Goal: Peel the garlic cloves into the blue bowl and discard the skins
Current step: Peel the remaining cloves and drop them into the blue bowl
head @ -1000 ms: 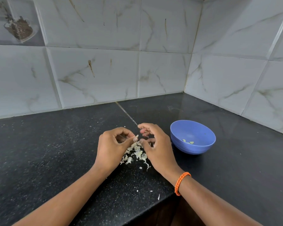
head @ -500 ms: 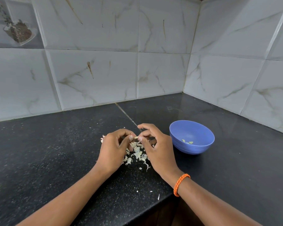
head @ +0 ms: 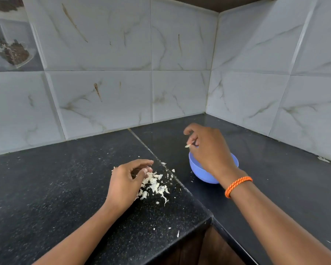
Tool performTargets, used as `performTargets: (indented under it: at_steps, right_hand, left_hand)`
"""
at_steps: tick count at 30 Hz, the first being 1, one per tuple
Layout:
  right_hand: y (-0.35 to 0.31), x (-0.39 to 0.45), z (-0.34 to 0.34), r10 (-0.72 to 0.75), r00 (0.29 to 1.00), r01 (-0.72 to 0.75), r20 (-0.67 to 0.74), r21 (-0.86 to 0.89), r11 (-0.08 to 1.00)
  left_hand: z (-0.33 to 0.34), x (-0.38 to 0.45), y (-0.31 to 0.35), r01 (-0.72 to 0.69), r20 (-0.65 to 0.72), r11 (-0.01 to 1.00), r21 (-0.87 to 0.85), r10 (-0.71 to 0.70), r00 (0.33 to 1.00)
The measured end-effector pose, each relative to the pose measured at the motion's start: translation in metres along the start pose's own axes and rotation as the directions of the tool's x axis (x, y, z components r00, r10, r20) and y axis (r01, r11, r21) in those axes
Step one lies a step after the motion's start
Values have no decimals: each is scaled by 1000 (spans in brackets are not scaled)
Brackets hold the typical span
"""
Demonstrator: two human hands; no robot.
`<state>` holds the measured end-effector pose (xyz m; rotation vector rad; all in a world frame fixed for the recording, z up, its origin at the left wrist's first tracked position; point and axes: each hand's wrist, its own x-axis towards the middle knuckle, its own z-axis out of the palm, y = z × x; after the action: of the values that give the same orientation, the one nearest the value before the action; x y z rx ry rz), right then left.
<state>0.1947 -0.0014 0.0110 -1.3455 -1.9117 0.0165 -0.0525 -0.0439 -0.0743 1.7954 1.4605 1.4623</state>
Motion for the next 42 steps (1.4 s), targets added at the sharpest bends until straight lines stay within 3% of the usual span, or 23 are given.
performTargets:
  at_steps: [7,10,15,20,24,29,42]
  right_hand:
    - [31,3,-10,132,983,-112,129,-147,983]
    - [37,4,-6,151,983,-136,105,-132,982]
    - [6,-2,2,65,998,-66,-4,-51,997]
    - [-27,-30,40,-56,998,60,42,-87,994]
    - [-26,-50,76,-148,969,155,198,-22,988]
    - [-20,-52,99,-109,954,133,281,-67,989]
    - [-20,-48,102,-111,961,131,252,-65,989]
  left_hand:
    - [1,2,-4,25,-3,999,-21,-25,1000]
    - [1,4,-7,19,-8,1000,-10,-19,1000]
    - [-1,6,-9,32,-105,987,157,-16,994]
    - [-6,8,-8,129,-197,941,314,-68,978]
    - [-7,9,-12,117,-128,918,379,-74,989]
    - [-1,8,-17,42,-1,914,403,-45,999]
    - [3,10,-24,33,-16,920,392,-29,999]
